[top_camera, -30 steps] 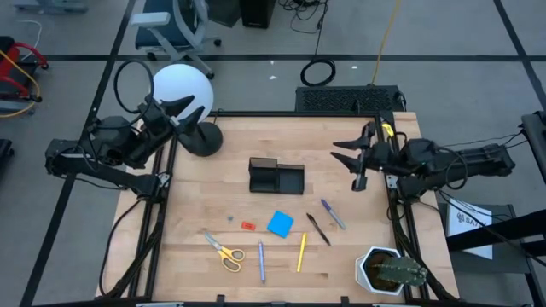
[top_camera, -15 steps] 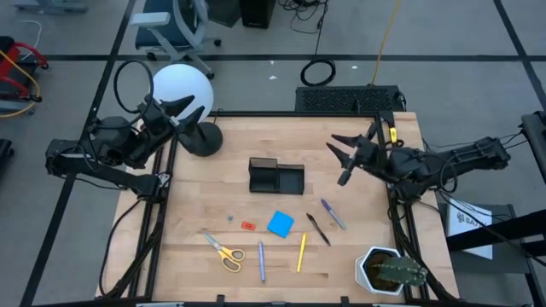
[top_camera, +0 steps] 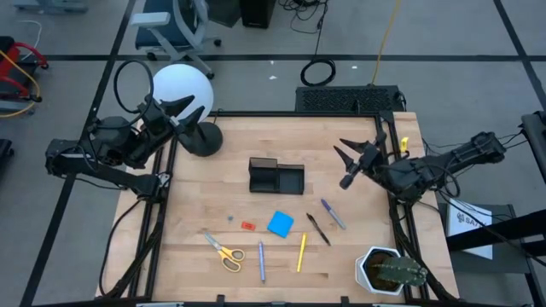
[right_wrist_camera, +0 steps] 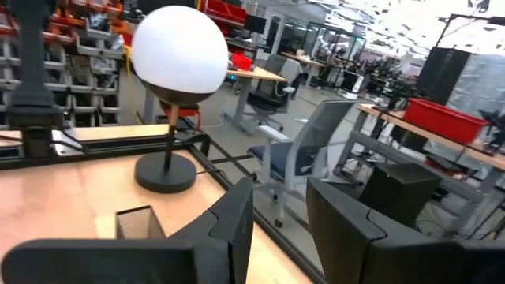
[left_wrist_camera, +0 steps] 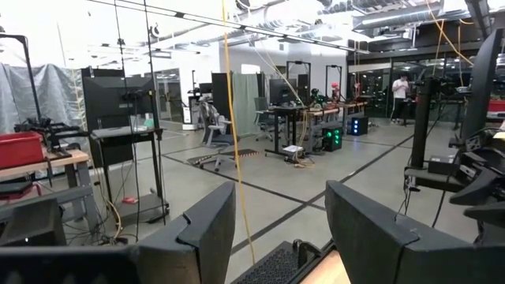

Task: Pick and place office supplies into organizer
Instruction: Put the gray pen into the desk organizer

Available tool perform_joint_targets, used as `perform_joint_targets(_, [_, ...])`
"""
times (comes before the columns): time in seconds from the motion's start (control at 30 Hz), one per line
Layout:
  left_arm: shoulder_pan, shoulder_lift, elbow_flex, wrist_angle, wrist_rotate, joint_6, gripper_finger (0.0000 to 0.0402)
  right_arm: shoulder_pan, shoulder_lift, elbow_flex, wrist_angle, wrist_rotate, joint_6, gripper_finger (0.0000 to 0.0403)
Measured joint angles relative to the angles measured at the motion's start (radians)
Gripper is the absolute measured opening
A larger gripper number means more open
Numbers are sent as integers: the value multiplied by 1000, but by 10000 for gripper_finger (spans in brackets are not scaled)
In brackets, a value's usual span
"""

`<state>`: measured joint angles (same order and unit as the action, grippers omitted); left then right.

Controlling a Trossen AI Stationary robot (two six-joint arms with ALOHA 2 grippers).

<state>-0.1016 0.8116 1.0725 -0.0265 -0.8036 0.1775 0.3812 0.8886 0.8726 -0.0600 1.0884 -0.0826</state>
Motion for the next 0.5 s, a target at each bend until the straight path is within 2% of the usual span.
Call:
perform_joint_targets(0.13, [0, 0, 0, 0, 0, -1, 200, -3, 49, 40, -69, 39, 28, 110])
perform_joint_targets(0.23, [0, 0, 0, 1, 0, 1, 200, -7, 118, 147, -280, 30, 158, 110])
perform_joint_targets(0.37, [0, 0, 0, 1, 0, 1, 200, -43, 209, 339, -607, -122, 410, 110])
perform_joint_targets(0.5, [0, 0, 0, 0, 0, 1, 200, -92, 317, 509, -920, -261, 597, 109])
